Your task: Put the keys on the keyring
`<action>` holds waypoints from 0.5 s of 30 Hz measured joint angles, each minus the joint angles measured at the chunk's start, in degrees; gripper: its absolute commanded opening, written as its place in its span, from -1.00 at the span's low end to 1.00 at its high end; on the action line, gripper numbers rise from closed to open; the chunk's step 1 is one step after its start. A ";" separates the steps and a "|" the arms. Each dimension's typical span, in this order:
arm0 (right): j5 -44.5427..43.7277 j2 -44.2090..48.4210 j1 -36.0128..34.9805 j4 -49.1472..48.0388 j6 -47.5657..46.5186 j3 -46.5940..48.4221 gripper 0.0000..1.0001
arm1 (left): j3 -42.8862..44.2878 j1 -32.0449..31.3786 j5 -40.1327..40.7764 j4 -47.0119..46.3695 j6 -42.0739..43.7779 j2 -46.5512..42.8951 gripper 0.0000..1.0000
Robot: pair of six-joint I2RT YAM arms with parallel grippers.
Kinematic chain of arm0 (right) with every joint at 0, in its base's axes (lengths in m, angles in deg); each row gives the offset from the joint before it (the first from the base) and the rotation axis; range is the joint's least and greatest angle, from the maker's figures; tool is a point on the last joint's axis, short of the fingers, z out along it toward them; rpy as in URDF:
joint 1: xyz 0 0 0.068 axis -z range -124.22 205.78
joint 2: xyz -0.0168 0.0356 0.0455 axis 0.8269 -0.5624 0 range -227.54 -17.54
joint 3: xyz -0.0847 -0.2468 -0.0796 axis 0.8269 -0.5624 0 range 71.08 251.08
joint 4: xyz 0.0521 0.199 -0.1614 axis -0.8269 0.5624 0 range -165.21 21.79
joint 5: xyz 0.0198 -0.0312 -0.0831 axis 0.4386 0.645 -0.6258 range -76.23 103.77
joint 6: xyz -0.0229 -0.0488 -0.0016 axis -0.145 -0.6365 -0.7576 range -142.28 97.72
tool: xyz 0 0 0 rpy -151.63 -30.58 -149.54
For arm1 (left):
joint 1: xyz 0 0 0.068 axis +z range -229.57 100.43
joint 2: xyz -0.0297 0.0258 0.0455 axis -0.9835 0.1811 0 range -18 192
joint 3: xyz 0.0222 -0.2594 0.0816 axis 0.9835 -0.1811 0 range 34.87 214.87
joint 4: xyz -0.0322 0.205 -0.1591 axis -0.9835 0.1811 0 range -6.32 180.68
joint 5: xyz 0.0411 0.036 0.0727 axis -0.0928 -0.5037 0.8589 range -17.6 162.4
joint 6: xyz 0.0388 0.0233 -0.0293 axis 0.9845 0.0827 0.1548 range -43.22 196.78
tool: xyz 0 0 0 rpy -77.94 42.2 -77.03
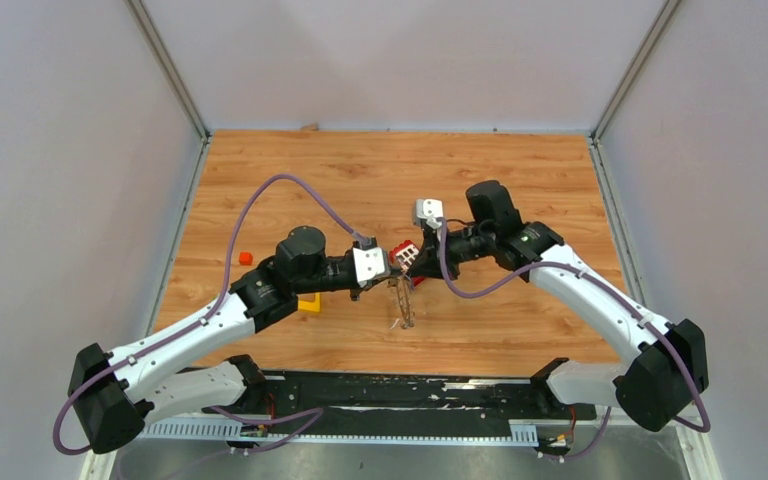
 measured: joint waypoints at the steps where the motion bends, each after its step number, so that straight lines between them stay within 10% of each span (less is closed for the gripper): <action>1: -0.04 -0.02 -0.11 0.00 -0.02 0.00 -1.00 | 0.00 0.00 -0.11 -0.02 -0.11 0.00 -1.00; 15: -1.05 4.72 1.33 1.81 -2.12 0.00 -0.46 | 0.00 1.16 -6.67 0.24 0.81 -2.40 -1.00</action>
